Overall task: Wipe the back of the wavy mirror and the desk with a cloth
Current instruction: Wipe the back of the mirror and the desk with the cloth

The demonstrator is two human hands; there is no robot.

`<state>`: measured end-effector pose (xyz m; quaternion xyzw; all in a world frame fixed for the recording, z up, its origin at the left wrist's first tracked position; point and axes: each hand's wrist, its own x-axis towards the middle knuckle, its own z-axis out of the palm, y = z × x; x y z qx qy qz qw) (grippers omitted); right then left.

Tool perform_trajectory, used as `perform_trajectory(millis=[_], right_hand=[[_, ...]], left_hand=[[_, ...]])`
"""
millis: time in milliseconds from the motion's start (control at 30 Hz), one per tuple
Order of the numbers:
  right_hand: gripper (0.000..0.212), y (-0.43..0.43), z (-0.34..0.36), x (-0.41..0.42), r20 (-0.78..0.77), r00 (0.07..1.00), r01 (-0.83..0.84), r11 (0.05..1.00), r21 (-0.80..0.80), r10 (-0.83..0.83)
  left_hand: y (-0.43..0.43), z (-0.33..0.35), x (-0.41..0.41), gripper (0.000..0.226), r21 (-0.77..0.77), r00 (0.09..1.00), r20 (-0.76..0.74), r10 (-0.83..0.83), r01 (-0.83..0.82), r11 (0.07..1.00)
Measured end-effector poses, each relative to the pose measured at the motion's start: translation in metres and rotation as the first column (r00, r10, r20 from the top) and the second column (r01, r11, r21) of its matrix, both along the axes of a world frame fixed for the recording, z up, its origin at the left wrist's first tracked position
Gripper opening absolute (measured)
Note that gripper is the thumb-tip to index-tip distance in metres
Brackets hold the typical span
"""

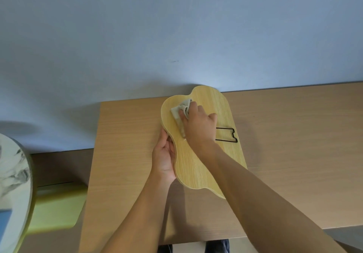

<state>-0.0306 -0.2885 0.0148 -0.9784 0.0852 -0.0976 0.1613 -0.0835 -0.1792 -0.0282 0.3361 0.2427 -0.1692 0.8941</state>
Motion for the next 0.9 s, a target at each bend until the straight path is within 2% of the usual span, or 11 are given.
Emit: perform_trajectory(millis=[100, 167, 233, 367, 400, 500, 567, 733, 800, 833, 900], right_hand=[[0.024, -0.014, -0.002, 0.012, -0.041, 0.999, 0.027, 0.997, -0.076, -0.030], [0.035, -0.020, 0.001, 0.018, -0.105, 0.991, 0.083, 0.996, 0.019, -0.081], [0.041, -0.018, 0.008, 0.021, -0.085, 0.992, 0.105, 0.987, 0.124, -0.094], [0.034, 0.009, 0.025, 0.025, -0.001, 1.000, 0.013, 0.935, 0.355, -0.013], [0.033, 0.015, 0.028, 0.029, 0.005, 1.000, -0.013, 0.929, 0.371, 0.012], [0.038, 0.021, 0.026, 0.042, -0.054, 0.996, -0.053, 0.969, 0.241, 0.068], [0.040, 0.015, 0.017, 0.051, -0.125, 0.991, -0.029, 0.987, 0.157, 0.049], [0.032, -0.014, -0.015, 0.060, -0.105, 0.994, 0.058, 0.983, 0.172, -0.040], [0.024, -0.029, -0.024, 0.058, -0.117, 0.993, 0.032, 0.992, 0.120, -0.018], [0.026, -0.036, -0.028, 0.057, -0.138, 0.990, 0.030, 0.995, 0.097, -0.017], [0.024, -0.050, -0.029, 0.060, -0.178, 0.979, 0.120, 0.988, 0.102, -0.100]], left_hand=[[-0.001, 0.001, 0.000, 0.040, 0.012, 1.000, -0.008, 0.000, 0.000, 1.000], [0.000, 0.002, 0.000, 0.039, 0.032, 1.000, -0.019, 0.004, -0.003, 0.999], [-0.001, 0.003, 0.001, 0.040, 0.053, 1.000, -0.024, 0.006, -0.004, 0.999], [-0.002, 0.004, 0.001, 0.042, 0.085, 0.999, -0.042, -0.012, 0.015, 0.996], [-0.002, 0.005, 0.001, 0.041, 0.089, 0.999, -0.047, -0.014, 0.018, 0.996], [-0.001, 0.007, 0.003, 0.041, 0.101, 1.000, -0.013, -0.025, 0.026, 0.995], [-0.001, 0.009, 0.002, 0.042, 0.120, 0.999, 0.022, -0.042, 0.039, 0.992], [-0.002, 0.015, -0.001, 0.048, 0.127, 0.998, 0.029, -0.059, 0.055, 0.990], [-0.003, 0.016, -0.002, 0.048, 0.118, 0.997, 0.040, -0.059, 0.054, 0.992], [-0.003, 0.016, -0.002, 0.047, 0.112, 0.997, 0.053, -0.060, 0.053, 0.992], [-0.003, 0.015, -0.003, 0.045, 0.098, 0.995, 0.078, -0.062, 0.054, 0.994]])
